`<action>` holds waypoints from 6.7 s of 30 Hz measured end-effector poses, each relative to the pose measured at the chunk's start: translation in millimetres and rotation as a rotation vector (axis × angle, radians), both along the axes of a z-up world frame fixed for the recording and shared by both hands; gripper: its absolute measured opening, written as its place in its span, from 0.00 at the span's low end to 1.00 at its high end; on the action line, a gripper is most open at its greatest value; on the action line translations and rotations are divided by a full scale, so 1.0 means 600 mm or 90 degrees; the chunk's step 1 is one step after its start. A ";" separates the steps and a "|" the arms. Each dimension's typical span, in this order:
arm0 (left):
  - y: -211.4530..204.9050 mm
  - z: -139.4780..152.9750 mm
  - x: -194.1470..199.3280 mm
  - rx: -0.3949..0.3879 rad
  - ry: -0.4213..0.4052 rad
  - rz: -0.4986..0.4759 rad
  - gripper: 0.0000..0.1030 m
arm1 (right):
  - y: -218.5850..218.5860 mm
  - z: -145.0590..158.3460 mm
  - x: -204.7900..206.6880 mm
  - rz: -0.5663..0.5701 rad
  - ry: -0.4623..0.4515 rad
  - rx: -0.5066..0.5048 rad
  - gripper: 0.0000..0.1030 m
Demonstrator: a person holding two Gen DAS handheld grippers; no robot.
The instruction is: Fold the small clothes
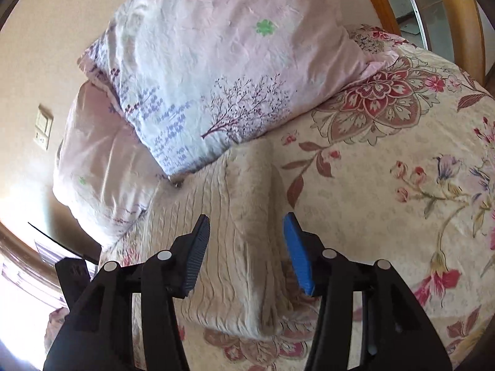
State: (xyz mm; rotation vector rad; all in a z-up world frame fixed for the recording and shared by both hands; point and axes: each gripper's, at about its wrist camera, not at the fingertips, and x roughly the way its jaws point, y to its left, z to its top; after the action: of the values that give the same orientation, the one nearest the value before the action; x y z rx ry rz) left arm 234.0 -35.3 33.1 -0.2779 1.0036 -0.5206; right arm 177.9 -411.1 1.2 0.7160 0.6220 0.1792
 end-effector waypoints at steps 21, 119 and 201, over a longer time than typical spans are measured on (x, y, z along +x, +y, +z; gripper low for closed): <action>-0.040 -0.008 0.056 0.062 -0.009 0.022 0.81 | 0.001 -0.046 0.140 -0.034 0.092 -0.028 0.09; 0.106 0.038 -0.083 0.245 -0.192 0.060 0.65 | 0.331 0.032 -0.016 0.166 -0.110 -0.305 0.37; 0.082 -0.032 -0.172 0.310 -0.075 0.134 0.98 | 0.407 -0.085 -0.095 0.083 0.057 -0.446 0.99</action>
State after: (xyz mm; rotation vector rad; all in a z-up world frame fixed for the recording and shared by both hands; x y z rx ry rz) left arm 130.5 13.9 13.6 0.0825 0.9424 -0.0910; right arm 120.6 -166.6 -49.7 0.0070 0.7583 0.0402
